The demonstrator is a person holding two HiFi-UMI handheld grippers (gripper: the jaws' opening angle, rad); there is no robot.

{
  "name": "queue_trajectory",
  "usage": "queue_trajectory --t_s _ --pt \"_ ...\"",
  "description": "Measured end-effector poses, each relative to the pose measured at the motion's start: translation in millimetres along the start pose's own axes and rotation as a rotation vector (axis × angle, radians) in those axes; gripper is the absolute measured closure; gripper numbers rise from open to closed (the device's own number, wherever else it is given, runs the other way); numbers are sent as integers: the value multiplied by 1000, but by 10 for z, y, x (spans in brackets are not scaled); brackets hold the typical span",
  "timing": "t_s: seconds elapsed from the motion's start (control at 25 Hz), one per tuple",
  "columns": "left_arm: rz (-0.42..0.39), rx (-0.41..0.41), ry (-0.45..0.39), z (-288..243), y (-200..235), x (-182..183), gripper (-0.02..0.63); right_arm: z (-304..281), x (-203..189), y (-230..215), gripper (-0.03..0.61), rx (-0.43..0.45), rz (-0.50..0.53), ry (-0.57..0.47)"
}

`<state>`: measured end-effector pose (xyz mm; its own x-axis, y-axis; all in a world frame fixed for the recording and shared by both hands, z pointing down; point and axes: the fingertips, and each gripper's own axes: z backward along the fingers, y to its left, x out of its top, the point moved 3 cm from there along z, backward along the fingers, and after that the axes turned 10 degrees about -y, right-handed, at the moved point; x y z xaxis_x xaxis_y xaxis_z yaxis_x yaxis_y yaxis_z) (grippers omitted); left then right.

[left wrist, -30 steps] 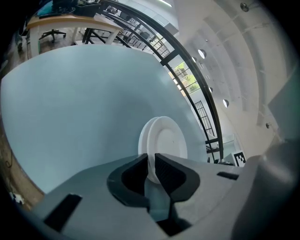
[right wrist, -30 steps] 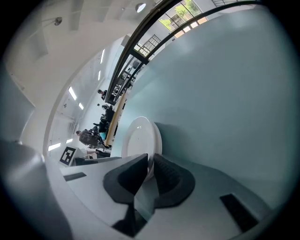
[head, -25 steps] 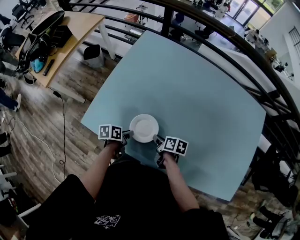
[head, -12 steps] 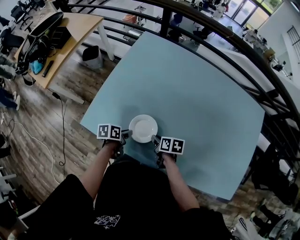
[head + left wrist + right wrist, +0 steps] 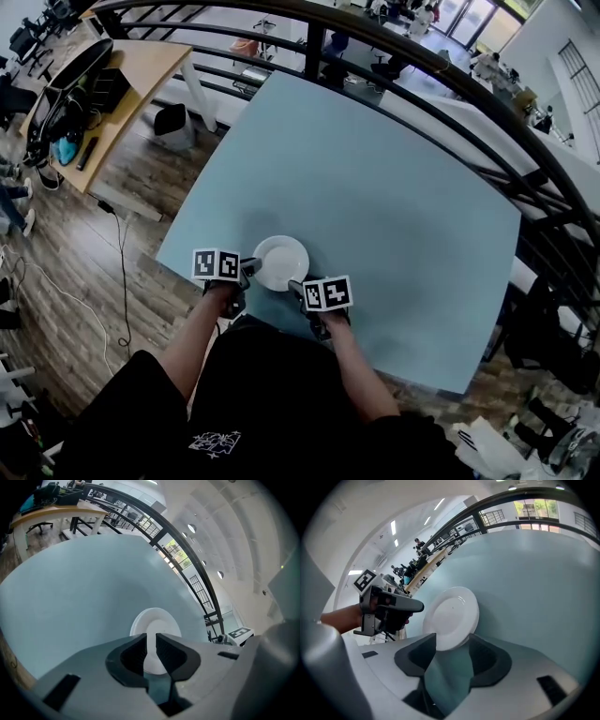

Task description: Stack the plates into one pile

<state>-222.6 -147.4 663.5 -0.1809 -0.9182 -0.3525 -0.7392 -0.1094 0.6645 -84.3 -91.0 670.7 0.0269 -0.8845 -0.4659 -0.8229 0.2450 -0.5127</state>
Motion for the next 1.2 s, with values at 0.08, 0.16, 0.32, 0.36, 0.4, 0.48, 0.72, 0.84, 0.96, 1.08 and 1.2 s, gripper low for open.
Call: queue_trajectory --t_s 0.08,0.16,0.32,0.36,0.4,0.48,0.72,0.84,0.96,1.08,1.2 --pt "-11 -4 7 -20 -33 1 557 -6 -20 15 371 -1 40 26" --pt "-26 -7 12 -37 -55 10 557 -16 -43 28 363 -10 104 56" --pt "-51 -16 18 -70 -104 9 557 10 -53 22 356 -36 172 69" --pt "-56 -21 17 -77 -122 20 557 23 -39 20 356 -38 166 61" --pt "-62 -28 13 -83 -142 37 557 36 -20 22 356 -37 155 52" --pt "-78 -45 0 -93 -201 89 560 73 36 17 356 -43 143 23" --pt "-204 -80 -48 -184 -539 276 601 466 287 -172 531 -93 51 -168" --pt "-258 -113 -67 -233 -762 327 604 731 389 -287 562 -133 56 -238" --pt "-315 -158 -93 -274 -1036 380 604 1011 520 -405 572 -155 24 -341" --pt "-368 -182 -135 -288 -1311 469 604 1350 666 -528 572 -190 -2 -453" --pt "-410 -221 -182 -255 -1655 536 606 1744 768 -628 572 -230 -24 -567"
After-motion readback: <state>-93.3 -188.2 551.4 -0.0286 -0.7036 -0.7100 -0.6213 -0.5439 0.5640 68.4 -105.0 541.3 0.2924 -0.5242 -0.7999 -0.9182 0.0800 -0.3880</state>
